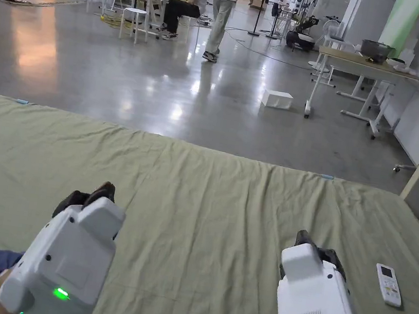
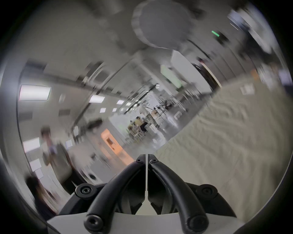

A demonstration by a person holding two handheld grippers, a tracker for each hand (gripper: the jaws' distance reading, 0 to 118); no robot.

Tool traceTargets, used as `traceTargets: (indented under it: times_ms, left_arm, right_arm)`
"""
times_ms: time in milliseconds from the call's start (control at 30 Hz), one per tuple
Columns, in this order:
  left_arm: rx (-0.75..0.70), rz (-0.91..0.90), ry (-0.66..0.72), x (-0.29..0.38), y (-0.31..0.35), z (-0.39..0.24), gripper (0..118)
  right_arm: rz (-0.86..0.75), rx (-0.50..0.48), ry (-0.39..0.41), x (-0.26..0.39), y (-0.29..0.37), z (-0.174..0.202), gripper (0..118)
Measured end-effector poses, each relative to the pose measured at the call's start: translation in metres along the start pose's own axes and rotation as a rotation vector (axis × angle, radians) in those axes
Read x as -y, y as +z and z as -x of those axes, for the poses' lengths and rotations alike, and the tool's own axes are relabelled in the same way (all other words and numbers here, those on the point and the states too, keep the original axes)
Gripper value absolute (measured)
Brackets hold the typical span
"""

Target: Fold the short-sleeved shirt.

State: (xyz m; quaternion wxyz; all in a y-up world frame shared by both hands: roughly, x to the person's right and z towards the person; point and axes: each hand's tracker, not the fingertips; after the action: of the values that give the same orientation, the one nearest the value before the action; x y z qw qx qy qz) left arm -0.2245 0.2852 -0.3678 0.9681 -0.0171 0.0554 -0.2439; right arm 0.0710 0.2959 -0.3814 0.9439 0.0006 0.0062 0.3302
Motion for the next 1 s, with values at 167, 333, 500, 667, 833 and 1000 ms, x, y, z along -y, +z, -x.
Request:
traceTargets:
  times_ms: [167,333,500,667,833,1000]
  left_arm:
    - [0.007,0.000,0.596,0.001,0.004,0.021,2]
    - [-0.003,0.007,0.593,0.003,0.005,0.018,2]
    - [0.046,0.053,0.439,0.005,0.008,0.024,2]
    - [0.063,0.221,0.352,0.027,0.017,0.042,2]
    - [0.000,0.367,0.370,0.072,0.035,0.087,2]
    - [-0.079,0.554,0.417,0.132,0.044,0.151,2]
  right_arm:
    - [0.038,0.039,-0.559,0.007,0.005,-0.015,0]
    - [0.069,0.074,-0.677,0.005,0.007,-0.014,0]
    - [0.057,0.024,-0.562,-0.008,0.011,-0.006,0]
    - [0.056,-0.035,-0.537,-0.014,0.012,0.011,0]
    - [0.067,-0.115,-0.520,-0.017,0.009,0.041,0]
    - [0.084,-0.179,-0.521,-0.019,0.003,0.065,0]
